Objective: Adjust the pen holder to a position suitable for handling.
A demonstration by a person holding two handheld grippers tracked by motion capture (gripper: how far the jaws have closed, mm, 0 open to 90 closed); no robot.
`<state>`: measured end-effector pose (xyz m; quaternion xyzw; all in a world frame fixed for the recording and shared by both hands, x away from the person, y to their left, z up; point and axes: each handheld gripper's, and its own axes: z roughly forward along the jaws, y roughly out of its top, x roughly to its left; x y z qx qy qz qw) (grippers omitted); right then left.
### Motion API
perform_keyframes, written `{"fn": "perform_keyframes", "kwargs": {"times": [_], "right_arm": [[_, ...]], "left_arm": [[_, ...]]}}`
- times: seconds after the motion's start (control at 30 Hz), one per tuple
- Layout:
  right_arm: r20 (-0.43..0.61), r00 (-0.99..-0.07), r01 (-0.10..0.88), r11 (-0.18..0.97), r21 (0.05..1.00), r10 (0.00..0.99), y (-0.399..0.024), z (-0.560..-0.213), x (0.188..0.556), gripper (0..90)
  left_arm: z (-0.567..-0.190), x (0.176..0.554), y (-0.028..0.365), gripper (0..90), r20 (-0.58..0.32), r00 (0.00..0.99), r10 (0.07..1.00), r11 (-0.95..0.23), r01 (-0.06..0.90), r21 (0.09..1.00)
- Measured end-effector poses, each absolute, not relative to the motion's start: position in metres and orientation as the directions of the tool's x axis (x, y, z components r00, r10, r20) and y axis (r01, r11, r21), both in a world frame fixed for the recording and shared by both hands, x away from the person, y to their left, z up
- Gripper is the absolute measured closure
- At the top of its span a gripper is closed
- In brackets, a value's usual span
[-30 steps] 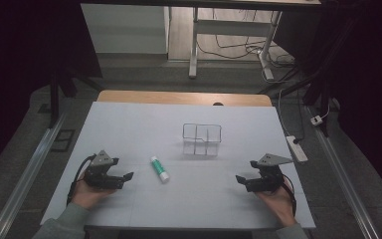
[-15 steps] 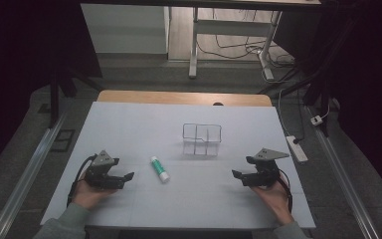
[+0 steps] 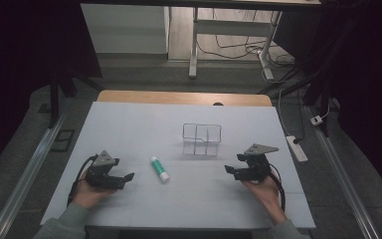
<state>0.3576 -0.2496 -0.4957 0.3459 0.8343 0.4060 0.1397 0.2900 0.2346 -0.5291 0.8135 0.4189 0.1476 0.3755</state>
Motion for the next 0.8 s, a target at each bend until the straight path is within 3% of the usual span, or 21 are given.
{"fn": "perform_keyframes", "kwargs": {"times": [0.13,0.3,0.5,0.6,0.8], "right_arm": [[0.045,-0.711,0.471,0.426,0.773,0.702,-0.244,-0.497,0.365,35.1],[0.020,-0.699,0.459,0.426,0.780,0.715,-0.236,-0.496,0.376,49.3],[0.013,-0.667,0.463,0.400,0.791,0.745,-0.229,-0.495,0.391,70.1],[0.003,-0.669,0.455,0.406,0.793,0.744,-0.226,-0.495,0.396,87.2],[0.008,-0.669,0.471,0.416,0.778,0.743,-0.220,-0.500,0.409,89.5]], "left_arm": [[-0.530,0.290,0.235,16.7,-0.075,0.607,0.791,-0.370,0.572,0.732],[-0.531,0.291,0.235,16.7,-0.077,0.605,0.792,-0.372,0.578,0.726],[-0.531,0.291,0.235,16.7,-0.075,0.604,0.793,-0.374,0.581,0.723],[-0.532,0.291,0.235,16.7,-0.074,0.604,0.794,-0.376,0.582,0.721],[-0.533,0.292,0.235,16.7,-0.075,0.606,0.792,-0.380,0.585,0.717]]}}
